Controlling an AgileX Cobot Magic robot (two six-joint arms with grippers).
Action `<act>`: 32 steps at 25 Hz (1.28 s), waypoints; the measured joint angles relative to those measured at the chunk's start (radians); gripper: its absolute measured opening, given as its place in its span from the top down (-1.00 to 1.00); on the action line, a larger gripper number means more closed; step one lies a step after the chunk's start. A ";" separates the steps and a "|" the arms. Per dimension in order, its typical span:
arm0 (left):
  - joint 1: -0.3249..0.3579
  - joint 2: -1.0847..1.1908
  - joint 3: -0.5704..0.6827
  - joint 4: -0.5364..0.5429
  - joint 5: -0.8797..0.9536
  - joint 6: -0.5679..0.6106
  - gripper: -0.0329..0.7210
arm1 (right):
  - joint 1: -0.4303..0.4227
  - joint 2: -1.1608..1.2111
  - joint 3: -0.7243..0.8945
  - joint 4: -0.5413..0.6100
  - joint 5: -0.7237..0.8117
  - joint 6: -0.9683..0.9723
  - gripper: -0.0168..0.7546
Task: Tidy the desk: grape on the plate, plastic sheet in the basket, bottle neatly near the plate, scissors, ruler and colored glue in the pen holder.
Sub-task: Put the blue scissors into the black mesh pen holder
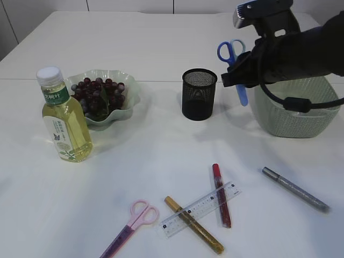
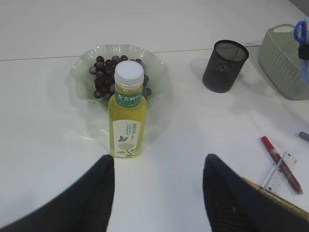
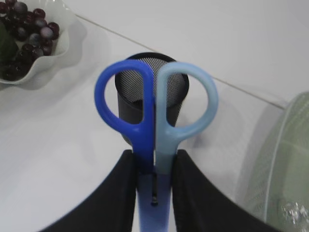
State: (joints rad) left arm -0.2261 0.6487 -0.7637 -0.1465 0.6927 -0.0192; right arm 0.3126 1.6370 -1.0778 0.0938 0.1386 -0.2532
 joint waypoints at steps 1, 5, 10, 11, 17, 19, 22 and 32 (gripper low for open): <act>0.000 0.000 0.000 0.000 0.000 0.000 -0.21 | 0.010 0.012 -0.005 -0.007 -0.028 -0.002 0.47; 0.000 0.000 0.000 0.000 0.000 0.000 -0.21 | 0.021 0.072 -0.058 -0.032 -0.088 -0.004 0.47; 0.000 0.000 0.000 0.000 0.000 0.000 -0.21 | 0.021 0.156 -0.190 -0.049 -0.124 -0.004 0.47; 0.000 0.000 0.000 0.000 0.000 0.000 -0.21 | 0.021 0.176 -0.219 -0.049 -0.126 -0.004 0.47; 0.000 0.000 0.000 0.008 0.000 0.000 -0.21 | 0.021 0.282 -0.356 -0.051 -0.139 -0.004 0.47; 0.000 0.000 0.000 0.012 0.000 0.000 -0.21 | 0.021 0.315 -0.387 -0.051 -0.139 -0.004 0.47; 0.000 0.000 0.000 0.014 0.000 0.000 -0.21 | 0.021 0.355 -0.414 -0.051 -0.186 -0.005 0.47; 0.000 0.000 0.000 0.042 0.000 0.000 -0.21 | 0.021 0.425 -0.422 -0.053 -0.313 -0.003 0.47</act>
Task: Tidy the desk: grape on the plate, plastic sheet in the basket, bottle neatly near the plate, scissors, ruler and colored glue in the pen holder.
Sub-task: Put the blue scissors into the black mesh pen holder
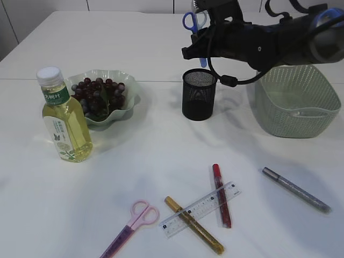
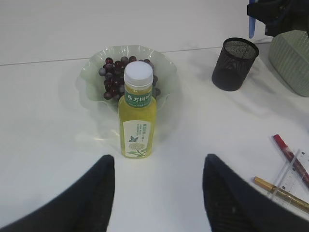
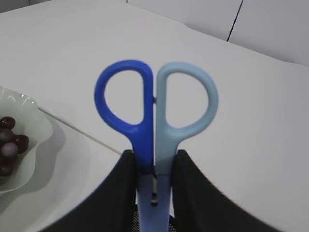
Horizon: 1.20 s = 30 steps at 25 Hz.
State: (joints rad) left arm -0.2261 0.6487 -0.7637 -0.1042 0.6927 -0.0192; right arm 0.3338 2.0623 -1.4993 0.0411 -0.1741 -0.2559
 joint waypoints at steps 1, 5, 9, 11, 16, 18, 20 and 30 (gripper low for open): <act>0.000 0.000 0.000 0.002 0.000 0.000 -0.21 | 0.000 0.005 -0.004 0.000 -0.010 0.000 0.47; 0.000 0.000 0.000 0.002 0.000 0.000 -0.21 | 0.000 0.040 -0.027 0.000 -0.021 0.000 0.47; 0.000 0.000 0.000 0.002 0.000 0.000 -0.21 | 0.000 0.060 -0.036 0.000 -0.027 0.000 0.47; 0.000 0.000 0.000 0.002 0.000 0.000 -0.21 | 0.000 0.064 -0.037 0.000 -0.035 0.000 0.47; 0.000 0.000 0.000 0.004 0.000 0.000 -0.21 | 0.000 0.064 -0.040 0.000 -0.045 0.000 0.47; 0.000 0.000 0.000 0.004 0.000 0.000 -0.21 | 0.000 0.064 -0.041 0.002 -0.045 0.000 0.47; 0.000 0.000 0.000 0.004 0.000 0.000 -0.21 | 0.000 0.064 -0.041 0.006 -0.036 0.000 0.47; 0.000 0.000 0.000 0.004 0.000 0.000 -0.18 | 0.000 0.069 -0.041 0.037 0.000 0.000 0.47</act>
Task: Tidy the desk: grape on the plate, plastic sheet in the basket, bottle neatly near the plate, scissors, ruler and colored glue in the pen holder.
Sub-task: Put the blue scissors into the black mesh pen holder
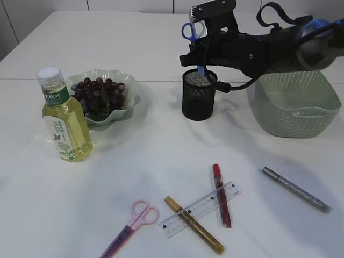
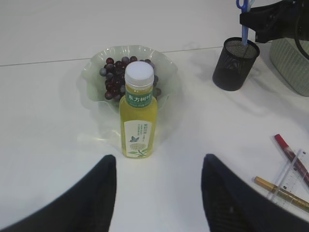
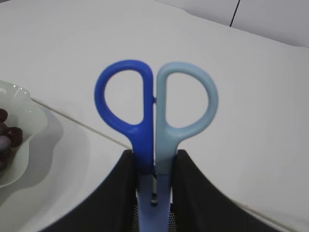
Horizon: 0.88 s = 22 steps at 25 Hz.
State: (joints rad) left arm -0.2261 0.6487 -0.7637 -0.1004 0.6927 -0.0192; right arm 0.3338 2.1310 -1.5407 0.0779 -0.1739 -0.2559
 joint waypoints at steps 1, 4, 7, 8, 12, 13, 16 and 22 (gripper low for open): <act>0.000 0.000 0.000 0.000 0.000 0.000 -0.17 | 0.000 0.000 0.000 0.005 0.001 0.000 0.47; 0.000 0.000 0.000 0.000 0.000 0.000 -0.16 | 0.000 0.000 0.000 0.012 0.012 0.002 0.47; 0.000 0.000 0.000 0.000 0.000 0.000 -0.16 | 0.000 0.000 0.000 0.015 0.028 0.002 0.46; 0.000 0.000 0.000 0.000 0.000 0.000 -0.16 | 0.000 0.000 0.000 0.017 0.034 0.002 0.45; 0.000 0.000 0.000 0.000 0.000 0.000 -0.16 | 0.000 0.000 0.000 0.049 0.060 0.002 0.38; 0.000 0.000 0.000 0.000 0.000 0.000 -0.16 | 0.000 0.000 0.000 0.056 0.064 0.002 0.35; 0.000 0.000 0.000 0.000 0.000 0.000 -0.15 | 0.000 0.000 0.000 0.060 0.066 0.002 0.23; 0.000 0.000 0.000 0.000 0.000 0.000 -0.15 | 0.000 0.000 0.000 0.069 0.072 0.002 0.13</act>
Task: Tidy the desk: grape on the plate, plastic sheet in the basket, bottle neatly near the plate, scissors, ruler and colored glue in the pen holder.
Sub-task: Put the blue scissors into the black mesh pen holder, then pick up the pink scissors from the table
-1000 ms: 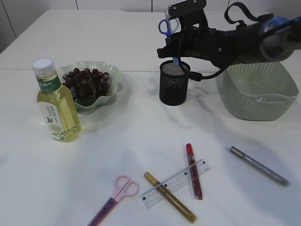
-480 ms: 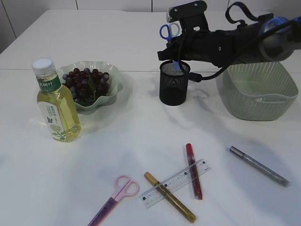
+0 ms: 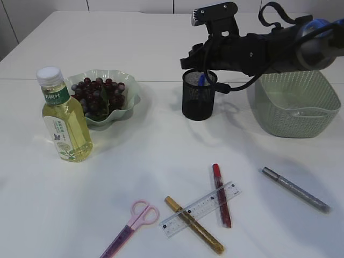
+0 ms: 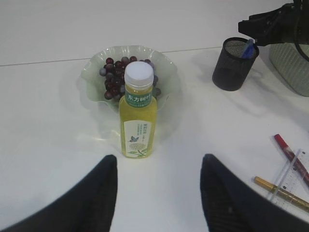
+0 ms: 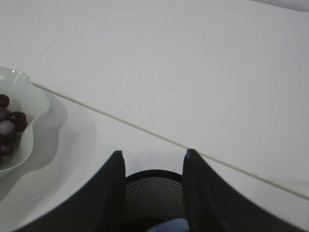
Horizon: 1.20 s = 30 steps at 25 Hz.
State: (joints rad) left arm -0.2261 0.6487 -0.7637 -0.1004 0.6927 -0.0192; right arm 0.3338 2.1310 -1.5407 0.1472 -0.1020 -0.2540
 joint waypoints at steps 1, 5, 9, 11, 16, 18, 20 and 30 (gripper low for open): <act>0.000 0.000 0.000 0.000 0.000 0.000 -0.15 | 0.000 0.000 0.000 0.000 0.008 0.000 0.12; 0.000 0.000 0.000 0.000 0.000 0.000 -0.15 | 0.000 -0.012 -0.024 0.025 0.102 0.000 0.12; 0.000 0.000 0.000 -0.009 0.000 0.000 -0.13 | 0.000 -0.051 -0.070 0.056 0.214 0.002 0.12; 0.000 0.000 0.000 -0.016 0.000 0.000 -0.13 | 0.000 -0.074 -0.095 0.067 0.279 0.002 0.12; 0.000 0.000 0.000 -0.034 -0.002 0.002 -0.13 | 0.000 -0.123 -0.172 0.080 0.544 0.002 0.12; 0.000 0.000 0.000 -0.047 -0.002 0.019 -0.13 | 0.000 -0.136 -0.207 0.080 0.686 0.002 0.12; 0.000 0.000 0.000 -0.060 0.000 0.039 -0.13 | 0.000 -0.140 -0.243 0.080 0.871 0.002 0.12; 0.000 0.000 0.000 -0.077 0.027 0.064 -0.12 | 0.000 -0.140 -0.311 0.103 1.325 0.035 0.12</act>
State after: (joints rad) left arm -0.2261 0.6487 -0.7637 -0.1775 0.7198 0.0445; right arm 0.3338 1.9910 -1.8514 0.2503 1.2228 -0.2192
